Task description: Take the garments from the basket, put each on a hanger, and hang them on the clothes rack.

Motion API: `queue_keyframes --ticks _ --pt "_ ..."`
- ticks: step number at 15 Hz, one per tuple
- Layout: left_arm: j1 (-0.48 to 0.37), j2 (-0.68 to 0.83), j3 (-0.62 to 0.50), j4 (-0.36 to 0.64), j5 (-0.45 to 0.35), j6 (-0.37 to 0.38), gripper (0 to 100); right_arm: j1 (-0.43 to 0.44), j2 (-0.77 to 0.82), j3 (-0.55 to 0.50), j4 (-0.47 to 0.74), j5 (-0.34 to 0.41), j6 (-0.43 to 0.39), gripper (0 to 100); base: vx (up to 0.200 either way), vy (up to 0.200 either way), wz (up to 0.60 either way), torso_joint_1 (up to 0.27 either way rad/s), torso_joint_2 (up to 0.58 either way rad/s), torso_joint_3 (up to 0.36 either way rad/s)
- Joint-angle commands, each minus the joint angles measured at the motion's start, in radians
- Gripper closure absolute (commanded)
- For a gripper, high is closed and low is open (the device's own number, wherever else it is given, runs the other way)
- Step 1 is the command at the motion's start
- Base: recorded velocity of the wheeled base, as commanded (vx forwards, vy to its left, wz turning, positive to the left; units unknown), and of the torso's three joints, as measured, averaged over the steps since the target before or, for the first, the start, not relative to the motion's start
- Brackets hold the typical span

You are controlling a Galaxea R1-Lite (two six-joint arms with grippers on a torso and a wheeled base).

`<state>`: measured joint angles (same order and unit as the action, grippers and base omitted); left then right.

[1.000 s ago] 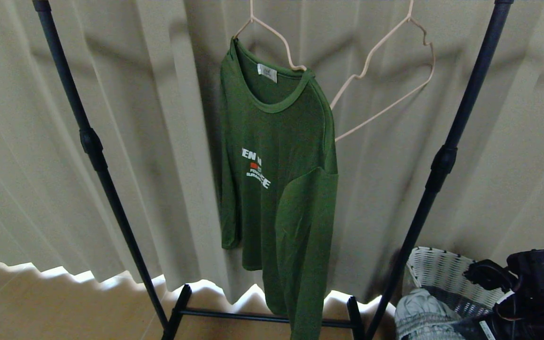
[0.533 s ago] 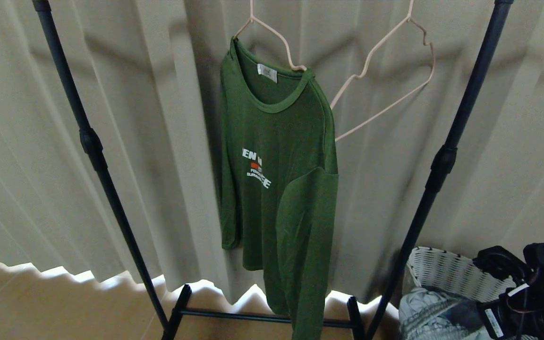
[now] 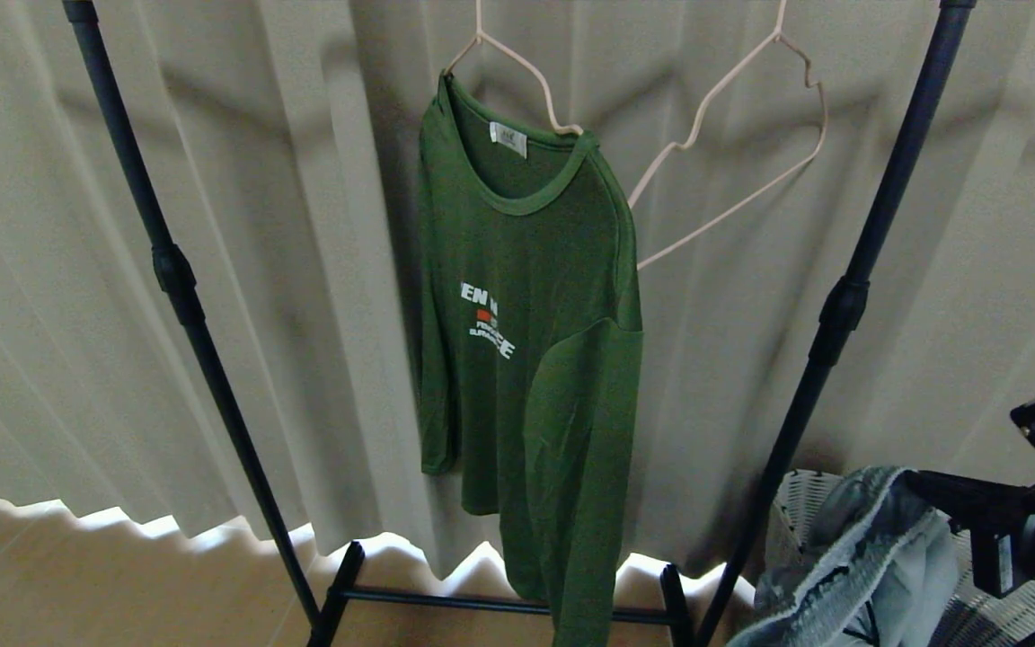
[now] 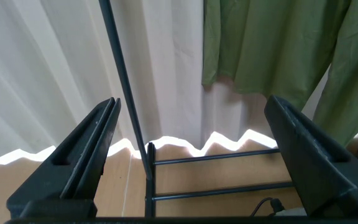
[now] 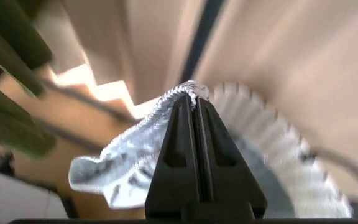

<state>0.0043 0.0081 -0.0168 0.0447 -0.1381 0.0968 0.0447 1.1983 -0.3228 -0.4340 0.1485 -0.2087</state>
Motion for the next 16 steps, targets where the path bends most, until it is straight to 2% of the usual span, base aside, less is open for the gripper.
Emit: queue_keyframes --ticks 1,3,7,14,16 --pt "0.000 0.001 0.000 0.000 0.000 0.000 0 0.069 -0.138 -0.027 -0.002 0.003 0.023 100 0.000 0.000 0.00 0.000 0.00 0.000" --pt "0.000 0.001 0.000 0.000 0.000 0.000 0 0.170 -0.194 -0.045 0.000 0.005 0.103 100 -0.200 0.000 0.00 0.005 0.00 0.002" --pt "0.000 0.001 0.000 0.000 0.000 0.001 0 0.201 -0.195 -0.058 0.000 0.005 0.112 100 -0.200 0.000 0.00 0.005 0.00 0.002" --pt "0.000 0.001 0.000 0.000 0.009 0.011 0 0.290 -0.120 -0.127 0.000 0.005 0.114 100 0.000 0.000 0.00 0.000 0.00 0.000" --pt "0.000 0.000 0.000 0.000 -0.011 0.020 0 0.327 -0.083 -0.154 -0.002 0.005 0.115 100 0.000 0.000 0.00 0.000 0.00 0.000"
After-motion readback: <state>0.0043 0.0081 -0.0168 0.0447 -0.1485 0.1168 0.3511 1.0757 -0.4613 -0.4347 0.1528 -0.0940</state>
